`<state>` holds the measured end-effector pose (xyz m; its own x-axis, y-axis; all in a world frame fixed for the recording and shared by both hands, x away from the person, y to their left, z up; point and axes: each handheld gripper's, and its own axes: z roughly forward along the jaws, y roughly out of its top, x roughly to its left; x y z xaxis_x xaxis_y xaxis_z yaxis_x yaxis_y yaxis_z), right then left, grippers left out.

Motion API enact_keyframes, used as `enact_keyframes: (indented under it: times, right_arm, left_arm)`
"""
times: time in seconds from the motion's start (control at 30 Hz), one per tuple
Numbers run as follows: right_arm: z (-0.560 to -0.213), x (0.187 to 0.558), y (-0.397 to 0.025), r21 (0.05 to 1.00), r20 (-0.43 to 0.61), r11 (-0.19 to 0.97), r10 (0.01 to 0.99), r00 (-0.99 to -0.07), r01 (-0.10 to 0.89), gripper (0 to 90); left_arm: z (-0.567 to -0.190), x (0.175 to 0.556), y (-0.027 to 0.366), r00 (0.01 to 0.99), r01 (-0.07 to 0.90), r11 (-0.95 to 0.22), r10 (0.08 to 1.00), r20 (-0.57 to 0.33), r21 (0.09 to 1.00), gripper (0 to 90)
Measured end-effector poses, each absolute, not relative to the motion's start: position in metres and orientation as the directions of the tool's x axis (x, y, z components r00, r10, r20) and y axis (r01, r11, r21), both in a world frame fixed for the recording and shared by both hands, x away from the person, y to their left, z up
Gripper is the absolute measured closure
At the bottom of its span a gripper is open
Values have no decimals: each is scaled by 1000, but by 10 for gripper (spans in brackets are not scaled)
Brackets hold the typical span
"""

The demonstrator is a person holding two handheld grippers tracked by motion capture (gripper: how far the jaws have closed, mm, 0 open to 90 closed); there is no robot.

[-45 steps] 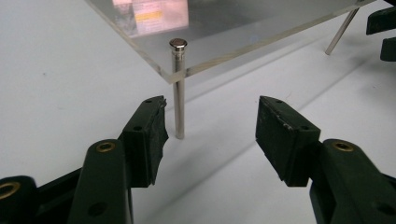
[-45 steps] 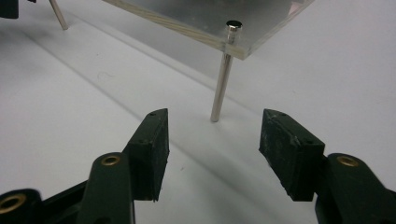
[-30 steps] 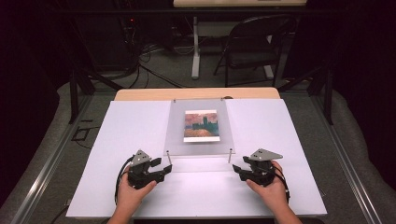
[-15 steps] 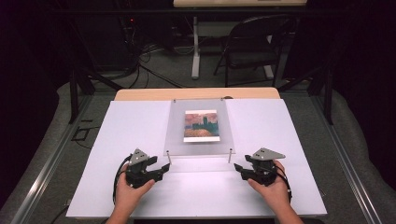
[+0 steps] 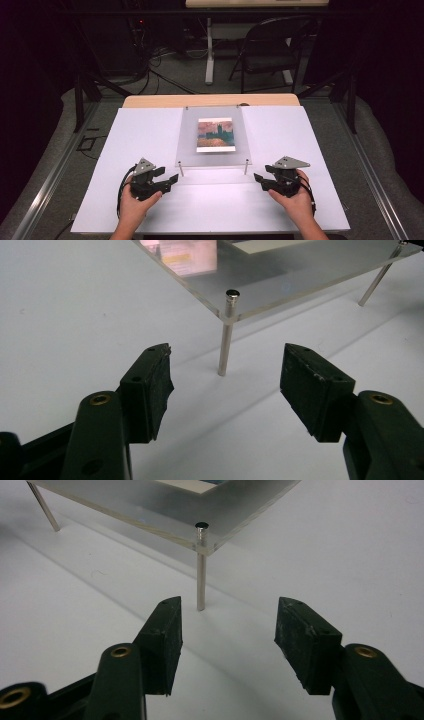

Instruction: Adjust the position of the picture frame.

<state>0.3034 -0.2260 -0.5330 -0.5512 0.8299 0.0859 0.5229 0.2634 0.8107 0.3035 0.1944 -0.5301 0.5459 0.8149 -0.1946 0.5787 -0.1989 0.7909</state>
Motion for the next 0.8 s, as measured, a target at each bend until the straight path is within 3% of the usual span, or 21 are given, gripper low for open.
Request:
enact_keyframes:
  times: [0.8]
  right_arm:
    - [-508,322,-226,804,47,298,831,-555,514,409]
  left_arm:
    - [-498,334,193,524,578,-178,829,-195,796,367]
